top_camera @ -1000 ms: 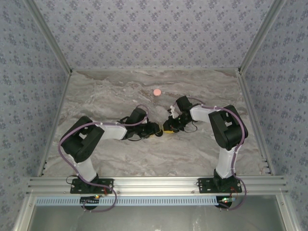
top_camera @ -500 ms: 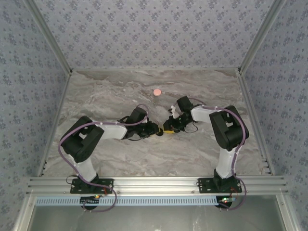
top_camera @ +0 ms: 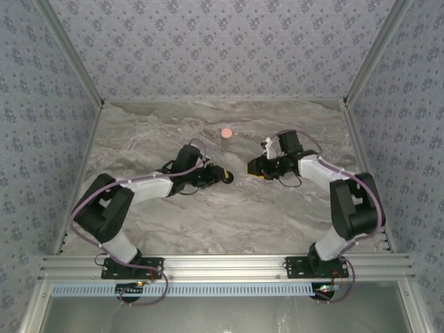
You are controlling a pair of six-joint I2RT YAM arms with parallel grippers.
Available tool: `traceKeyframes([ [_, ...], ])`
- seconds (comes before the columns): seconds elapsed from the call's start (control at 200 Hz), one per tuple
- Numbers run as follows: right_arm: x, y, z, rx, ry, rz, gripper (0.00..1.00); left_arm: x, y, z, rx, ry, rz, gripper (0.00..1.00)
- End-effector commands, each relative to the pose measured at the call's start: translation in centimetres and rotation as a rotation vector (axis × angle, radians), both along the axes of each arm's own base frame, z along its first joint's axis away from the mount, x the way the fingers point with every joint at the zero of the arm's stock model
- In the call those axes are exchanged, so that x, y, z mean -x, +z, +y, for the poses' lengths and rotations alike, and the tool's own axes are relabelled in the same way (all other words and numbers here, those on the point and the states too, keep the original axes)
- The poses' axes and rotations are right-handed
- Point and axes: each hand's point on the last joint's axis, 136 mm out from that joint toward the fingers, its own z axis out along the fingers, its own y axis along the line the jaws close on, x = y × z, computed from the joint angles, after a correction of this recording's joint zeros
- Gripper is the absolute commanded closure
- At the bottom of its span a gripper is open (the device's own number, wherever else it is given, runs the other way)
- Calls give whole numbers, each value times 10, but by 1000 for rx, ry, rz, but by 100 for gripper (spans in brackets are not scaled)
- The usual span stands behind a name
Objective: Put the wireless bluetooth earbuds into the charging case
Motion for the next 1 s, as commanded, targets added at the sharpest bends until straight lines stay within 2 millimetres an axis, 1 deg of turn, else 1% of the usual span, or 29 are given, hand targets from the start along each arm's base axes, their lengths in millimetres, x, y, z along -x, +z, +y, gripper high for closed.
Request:
traceKeyframes([
  [0.0, 6, 48, 1, -83, 64, -122, 58, -8, 71, -6, 128, -106, -193, 78],
  [0.085, 11, 83, 3, -138, 109, -199, 54, -7, 103, -5, 182, -165, -263, 78],
  [0.12, 15, 95, 5, -160, 135, -218, 52, -6, 116, -5, 198, -186, -292, 78],
  [0.185, 19, 114, 8, -188, 174, -253, 50, -3, 133, -4, 205, -221, -334, 78],
  [0.29, 25, 135, 12, -226, 218, -287, 49, 6, 157, -5, 229, -290, -391, 78],
  [0.4, 30, 151, 17, -259, 261, -315, 48, 15, 174, -6, 250, -345, -431, 78],
  [0.545, 34, 167, 24, -281, 300, -346, 47, 21, 181, -4, 238, -374, -450, 78],
  [0.63, 38, 165, 28, -281, 320, -339, 47, 24, 185, -5, 241, -390, -457, 78],
  [0.64, 36, 173, 28, -284, 322, -361, 47, 24, 185, -5, 241, -390, -458, 78],
  [0.67, 37, 178, 30, -286, 330, -372, 47, 25, 185, -5, 242, -395, -459, 78],
  [0.835, 39, 179, 39, -285, 359, -366, 47, 26, 186, -5, 239, -403, -460, 78],
  [0.994, 37, 169, 47, -261, 374, -339, 47, 31, 188, -6, 243, -420, -468, 78],
])
